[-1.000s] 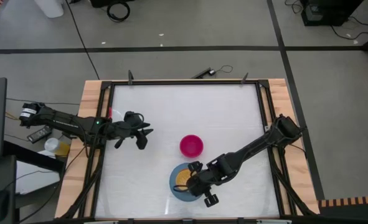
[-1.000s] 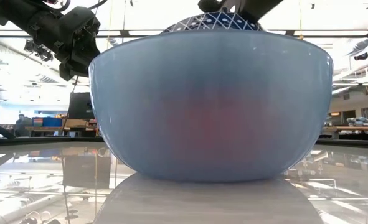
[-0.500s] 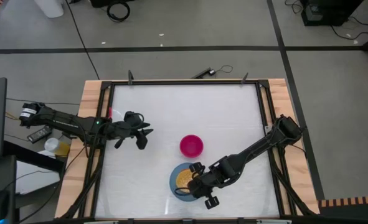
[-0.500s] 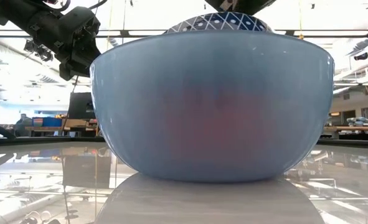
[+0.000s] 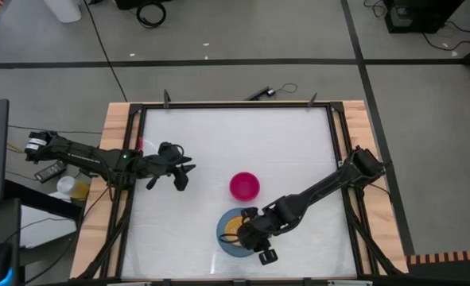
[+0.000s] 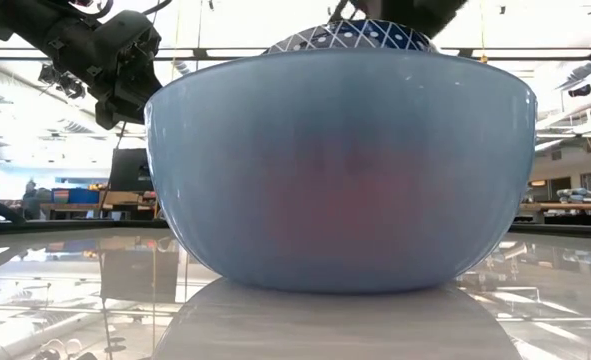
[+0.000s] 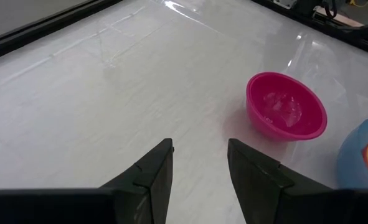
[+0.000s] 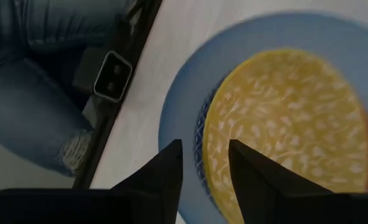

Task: Nest bowls inside each other
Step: Stack the yellow bowl on top of the orange bowl

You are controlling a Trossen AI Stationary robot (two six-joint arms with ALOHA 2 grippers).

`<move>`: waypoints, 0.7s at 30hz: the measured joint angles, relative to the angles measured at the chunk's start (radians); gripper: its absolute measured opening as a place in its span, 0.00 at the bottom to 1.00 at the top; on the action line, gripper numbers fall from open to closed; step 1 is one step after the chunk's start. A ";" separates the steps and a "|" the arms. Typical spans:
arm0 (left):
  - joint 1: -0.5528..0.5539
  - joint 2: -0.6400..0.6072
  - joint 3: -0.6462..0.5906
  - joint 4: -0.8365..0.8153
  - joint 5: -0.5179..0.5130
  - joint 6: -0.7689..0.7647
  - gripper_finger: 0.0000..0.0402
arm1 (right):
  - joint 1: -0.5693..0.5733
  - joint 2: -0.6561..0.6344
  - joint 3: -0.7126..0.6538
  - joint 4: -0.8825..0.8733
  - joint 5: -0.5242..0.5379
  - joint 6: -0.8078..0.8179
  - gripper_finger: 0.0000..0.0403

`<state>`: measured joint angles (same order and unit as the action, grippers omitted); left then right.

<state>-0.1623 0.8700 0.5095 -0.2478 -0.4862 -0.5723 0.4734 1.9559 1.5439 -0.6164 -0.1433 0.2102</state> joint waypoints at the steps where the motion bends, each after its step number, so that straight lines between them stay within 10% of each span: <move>1: 0.000 0.000 0.000 0.000 0.000 0.000 0.39 | 0.000 0.007 -0.002 0.005 -0.012 0.000 0.33; 8: 0.000 0.000 0.000 0.001 0.000 0.001 0.39 | -0.001 0.040 -0.007 0.009 -0.025 -0.016 0.27; 13: 0.000 0.000 0.000 0.002 0.000 0.007 0.39 | 0.001 0.036 -0.007 -0.001 -0.001 -0.064 0.05; 21: 0.000 0.000 0.000 0.002 0.000 0.010 0.39 | 0.033 0.034 0.031 -0.107 0.110 -0.101 0.05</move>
<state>-0.1621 0.8700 0.5095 -0.2462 -0.4862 -0.5621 0.5063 1.9900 1.5745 -0.7230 -0.0333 0.1091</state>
